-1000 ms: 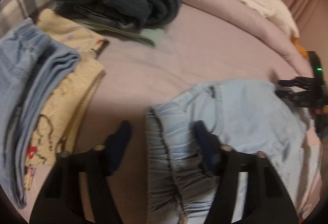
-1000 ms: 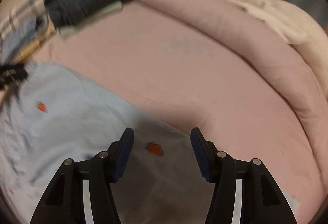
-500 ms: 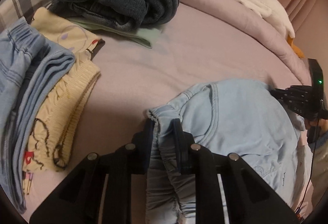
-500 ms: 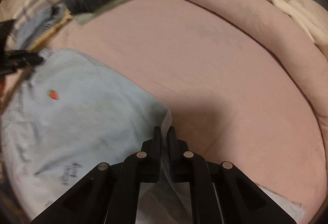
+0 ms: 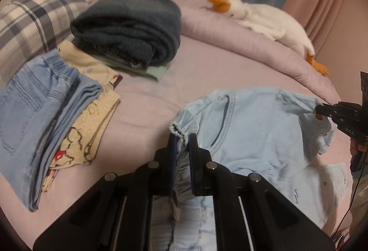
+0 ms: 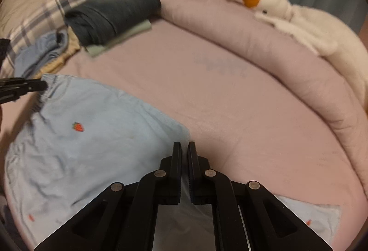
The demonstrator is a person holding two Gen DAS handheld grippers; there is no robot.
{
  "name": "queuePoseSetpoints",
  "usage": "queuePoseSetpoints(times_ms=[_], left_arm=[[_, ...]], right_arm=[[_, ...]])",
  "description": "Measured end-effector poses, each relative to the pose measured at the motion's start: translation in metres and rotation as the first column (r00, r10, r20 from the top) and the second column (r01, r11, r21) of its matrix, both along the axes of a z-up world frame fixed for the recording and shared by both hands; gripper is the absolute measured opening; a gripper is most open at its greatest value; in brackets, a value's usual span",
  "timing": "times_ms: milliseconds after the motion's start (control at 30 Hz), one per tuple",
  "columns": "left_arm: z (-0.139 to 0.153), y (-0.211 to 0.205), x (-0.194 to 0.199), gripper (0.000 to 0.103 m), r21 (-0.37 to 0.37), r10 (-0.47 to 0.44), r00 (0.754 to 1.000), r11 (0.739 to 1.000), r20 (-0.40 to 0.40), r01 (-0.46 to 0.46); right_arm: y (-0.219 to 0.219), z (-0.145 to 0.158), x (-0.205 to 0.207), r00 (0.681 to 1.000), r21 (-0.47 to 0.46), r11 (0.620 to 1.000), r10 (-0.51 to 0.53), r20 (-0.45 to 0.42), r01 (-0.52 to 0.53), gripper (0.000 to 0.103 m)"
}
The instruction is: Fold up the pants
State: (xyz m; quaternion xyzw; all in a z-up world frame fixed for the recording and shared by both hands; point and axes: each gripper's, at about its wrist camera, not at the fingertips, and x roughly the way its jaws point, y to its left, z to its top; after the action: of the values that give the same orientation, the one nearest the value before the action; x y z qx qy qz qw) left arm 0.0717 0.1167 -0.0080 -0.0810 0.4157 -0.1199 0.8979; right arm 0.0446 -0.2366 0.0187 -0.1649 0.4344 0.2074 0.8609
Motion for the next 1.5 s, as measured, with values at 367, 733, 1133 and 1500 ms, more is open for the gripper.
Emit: queuePoseSetpoints(times_ms=[367, 733, 1133, 1500], left_arm=[[0.009, 0.007, -0.080, 0.009, 0.019, -0.012, 0.994, 1.000, 0.105, 0.010], [-0.062, 0.047, -0.145, 0.012, -0.074, 0.240, 0.964, 0.965, -0.117, -0.250], [-0.058, 0.033, -0.152, 0.033, -0.519, 0.185, 0.949, 0.802, -0.255, -0.295], [-0.062, 0.007, -0.126, 0.010, -0.482, 0.207, 0.919, 0.800, -0.337, -0.357]], right_arm=[[-0.023, 0.049, -0.067, 0.989, 0.016, 0.999, 0.049, 0.138, -0.052, 0.006], [-0.026, -0.002, -0.170, 0.994, 0.021, 0.994, 0.103, 0.032, -0.103, 0.006], [-0.009, -0.069, -0.162, 0.997, -0.035, 0.998, 0.050, -0.061, -0.053, 0.006], [-0.011, -0.074, -0.162, 0.998, -0.009, 0.999, 0.030, -0.047, -0.031, 0.006]])
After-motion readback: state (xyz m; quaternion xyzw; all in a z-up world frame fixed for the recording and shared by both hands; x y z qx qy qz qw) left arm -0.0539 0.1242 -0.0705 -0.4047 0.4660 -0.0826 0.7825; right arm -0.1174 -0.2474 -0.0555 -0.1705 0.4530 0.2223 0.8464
